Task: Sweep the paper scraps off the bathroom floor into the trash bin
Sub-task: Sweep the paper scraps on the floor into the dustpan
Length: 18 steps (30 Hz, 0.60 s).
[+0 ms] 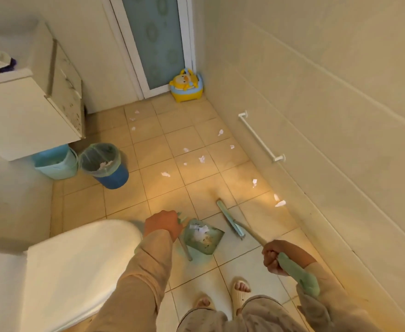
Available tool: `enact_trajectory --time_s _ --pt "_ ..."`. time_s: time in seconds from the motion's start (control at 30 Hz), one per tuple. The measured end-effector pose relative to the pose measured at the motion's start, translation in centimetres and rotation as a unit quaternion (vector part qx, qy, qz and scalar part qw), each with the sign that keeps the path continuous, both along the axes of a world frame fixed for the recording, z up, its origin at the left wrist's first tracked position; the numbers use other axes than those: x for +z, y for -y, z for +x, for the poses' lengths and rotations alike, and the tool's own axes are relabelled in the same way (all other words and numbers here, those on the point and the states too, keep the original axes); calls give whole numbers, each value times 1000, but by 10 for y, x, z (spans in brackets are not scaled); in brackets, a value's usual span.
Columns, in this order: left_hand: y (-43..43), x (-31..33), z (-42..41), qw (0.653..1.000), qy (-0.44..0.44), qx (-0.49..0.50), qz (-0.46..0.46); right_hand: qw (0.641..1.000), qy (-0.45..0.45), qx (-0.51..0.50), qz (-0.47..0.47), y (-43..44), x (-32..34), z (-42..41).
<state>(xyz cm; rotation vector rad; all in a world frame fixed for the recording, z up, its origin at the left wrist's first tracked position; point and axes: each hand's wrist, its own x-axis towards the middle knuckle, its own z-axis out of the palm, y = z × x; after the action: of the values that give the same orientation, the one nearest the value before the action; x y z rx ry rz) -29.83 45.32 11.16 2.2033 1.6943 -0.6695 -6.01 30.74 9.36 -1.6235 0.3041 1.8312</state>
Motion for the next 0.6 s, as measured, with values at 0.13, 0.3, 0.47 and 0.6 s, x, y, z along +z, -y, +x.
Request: enact_trajectory --time_s 0.13,0.3,0.47,0.6 --pt "-9 -1 17 997 -15 -72 15 996 67 -52 19 14 1 2" --pt "-32 6 52 985 -32 -160 46 990 99 -98 -4 27 1 22" --pt "-60 6 98 978 -37 -198 61 986 123 -108 -28 13 -10 49" --pt "-79 1 132 975 -38 -211 53 981 167 -90 -33 2 -18 78"
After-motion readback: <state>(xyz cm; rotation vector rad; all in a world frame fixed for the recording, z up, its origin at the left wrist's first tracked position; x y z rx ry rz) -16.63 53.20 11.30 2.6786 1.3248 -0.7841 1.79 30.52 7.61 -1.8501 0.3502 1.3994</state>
